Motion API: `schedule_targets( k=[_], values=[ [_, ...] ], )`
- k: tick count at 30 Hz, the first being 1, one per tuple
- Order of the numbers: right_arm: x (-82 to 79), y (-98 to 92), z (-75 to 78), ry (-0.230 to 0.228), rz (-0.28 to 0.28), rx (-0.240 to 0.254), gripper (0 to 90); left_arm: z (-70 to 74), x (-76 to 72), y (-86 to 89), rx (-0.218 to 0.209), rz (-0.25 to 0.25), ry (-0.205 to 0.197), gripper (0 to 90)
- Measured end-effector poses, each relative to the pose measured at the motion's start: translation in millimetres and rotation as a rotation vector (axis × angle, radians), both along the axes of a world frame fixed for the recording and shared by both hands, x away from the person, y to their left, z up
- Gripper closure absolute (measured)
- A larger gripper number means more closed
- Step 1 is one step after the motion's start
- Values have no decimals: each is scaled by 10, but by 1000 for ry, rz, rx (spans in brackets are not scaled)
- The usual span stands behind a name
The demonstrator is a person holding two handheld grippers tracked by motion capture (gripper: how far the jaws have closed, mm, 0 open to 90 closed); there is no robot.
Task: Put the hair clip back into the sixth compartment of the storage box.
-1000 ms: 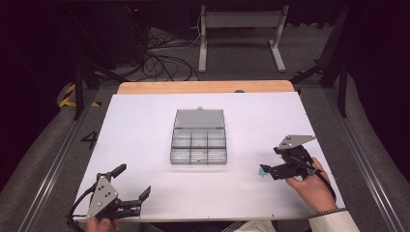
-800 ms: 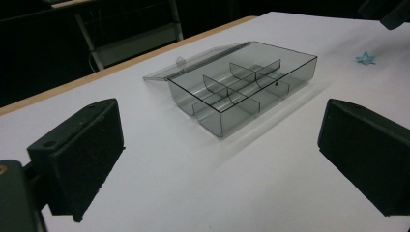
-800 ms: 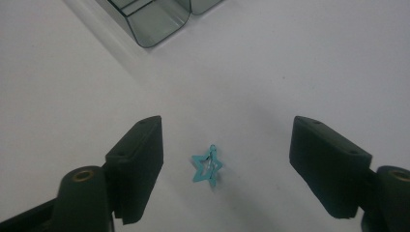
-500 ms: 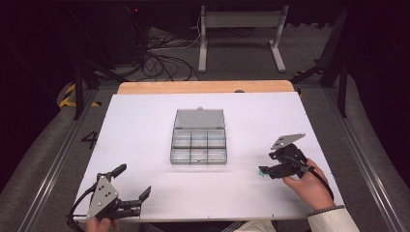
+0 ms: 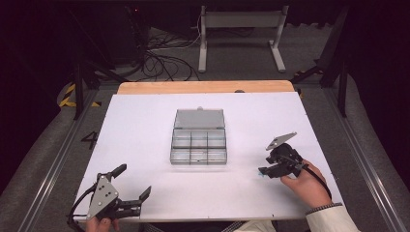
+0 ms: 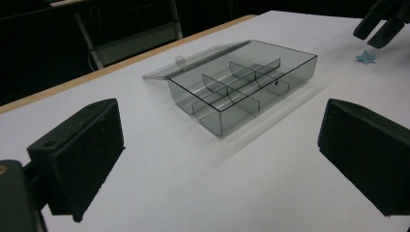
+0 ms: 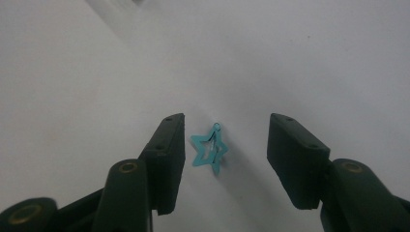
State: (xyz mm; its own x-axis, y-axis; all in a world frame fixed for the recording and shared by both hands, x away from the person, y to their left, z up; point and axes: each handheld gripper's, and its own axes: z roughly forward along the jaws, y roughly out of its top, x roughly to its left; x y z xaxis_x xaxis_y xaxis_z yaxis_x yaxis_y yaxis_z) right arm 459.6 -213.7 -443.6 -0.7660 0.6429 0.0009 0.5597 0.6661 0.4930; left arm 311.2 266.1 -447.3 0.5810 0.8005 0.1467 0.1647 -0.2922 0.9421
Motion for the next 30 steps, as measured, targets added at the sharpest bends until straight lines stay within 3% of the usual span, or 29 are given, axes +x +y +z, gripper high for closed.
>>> schedule_targets(
  k=[18,30],
  values=[
    [53,65,-95,57,-6,-56,699,-1,6,-1,4,0,-2,30],
    [71,91,-117,80,-15,-61,821,1,5,0,3,2,-2,30]
  ],
)
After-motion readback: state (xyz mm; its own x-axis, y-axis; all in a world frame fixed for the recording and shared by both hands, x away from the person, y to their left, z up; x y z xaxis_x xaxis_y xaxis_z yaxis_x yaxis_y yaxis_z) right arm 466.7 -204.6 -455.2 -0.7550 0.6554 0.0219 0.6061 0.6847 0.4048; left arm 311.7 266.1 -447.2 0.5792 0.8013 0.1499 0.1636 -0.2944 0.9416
